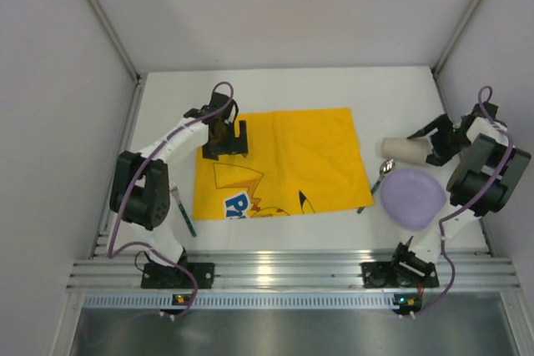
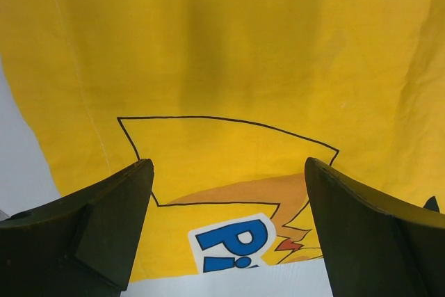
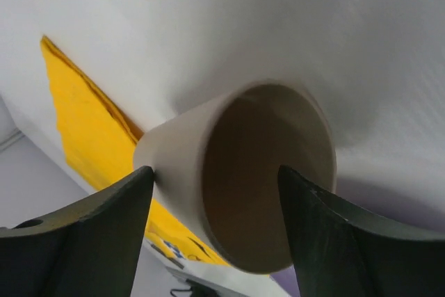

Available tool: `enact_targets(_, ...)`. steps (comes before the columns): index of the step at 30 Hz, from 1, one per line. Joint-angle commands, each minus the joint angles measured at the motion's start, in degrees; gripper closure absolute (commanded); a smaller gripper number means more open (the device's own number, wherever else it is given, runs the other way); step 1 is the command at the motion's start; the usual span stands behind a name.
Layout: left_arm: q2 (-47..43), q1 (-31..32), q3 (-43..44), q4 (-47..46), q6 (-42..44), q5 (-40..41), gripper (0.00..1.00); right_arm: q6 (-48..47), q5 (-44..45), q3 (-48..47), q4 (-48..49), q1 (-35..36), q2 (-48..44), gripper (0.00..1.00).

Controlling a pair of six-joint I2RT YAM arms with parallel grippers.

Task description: Set the dinner table for one person

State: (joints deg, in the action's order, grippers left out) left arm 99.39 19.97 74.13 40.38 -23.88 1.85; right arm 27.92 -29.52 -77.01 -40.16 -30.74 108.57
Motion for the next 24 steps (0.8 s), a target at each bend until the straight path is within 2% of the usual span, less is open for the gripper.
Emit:
enact_targets(1,0.89,-0.1,-0.56,-2.94,0.5,-1.23,0.05,1.08,-4.58,1.86,3.6,1.38,-3.63,0.3)
enact_targets(3,1.32,-0.02,-0.48,-3.2,0.5,-1.49,0.05,1.17,-5.11,3.01,3.78,2.53,-5.55,0.42)
enact_targets(4,1.42,-0.02,-0.21,-3.29,0.5,-1.5,0.06,1.17,-5.11,3.01,3.69,2.79,-6.26,0.56)
enact_targets(6,2.03,0.07,0.05,-3.38,0.5,-1.5,0.06,1.26,-5.02,2.22,2.81,3.67,-8.1,0.72)
enact_targets(7,2.29,0.16,0.4,-3.38,0.67,-1.58,0.06,1.26,-4.33,0.48,2.11,3.85,-8.55,0.87)
enact_targets(10,2.73,0.42,0.93,-3.38,0.94,-1.5,0.06,0.82,-1.09,-3.92,-1.93,5.6,-10.13,1.0)
enact_targets(13,3.26,0.69,1.37,-3.38,0.94,-1.58,0.06,0.38,4.26,-14.35,-5.97,9.72,-11.19,1.0)
enact_targets(15,3.52,1.12,1.63,-3.29,0.94,-1.5,0.06,-0.23,7.62,-19.64,-9.05,14.9,-10.58,1.0)
enact_targets(16,3.61,1.21,1.72,-3.38,0.94,-1.58,0.06,-0.67,11.81,-25.58,-10.36,17.01,-9.97,1.0)
enact_targets(17,3.61,1.3,1.9,-3.38,0.85,-1.58,0.06,-1.02,14.11,-28.6,-13.25,21.47,-9.18,1.0)
enact_targets(19,3.61,1.65,2.07,-3.38,0.94,-1.58,0.06,-2.08,20.34,-36.23,-15.29,26.24,-6.37,1.0)
enact_targets(22,2.83,1.74,1.9,-3.29,0.85,-1.58,0.06,-3.31,27.55,-44.24,-18.71,37.21,0.29,1.0)
enact_targets(24,2.39,1.74,1.64,-3.2,0.85,-1.5,0.06,-3.66,29.16,-47.16,-19.08,40.05,3.19,1.0)
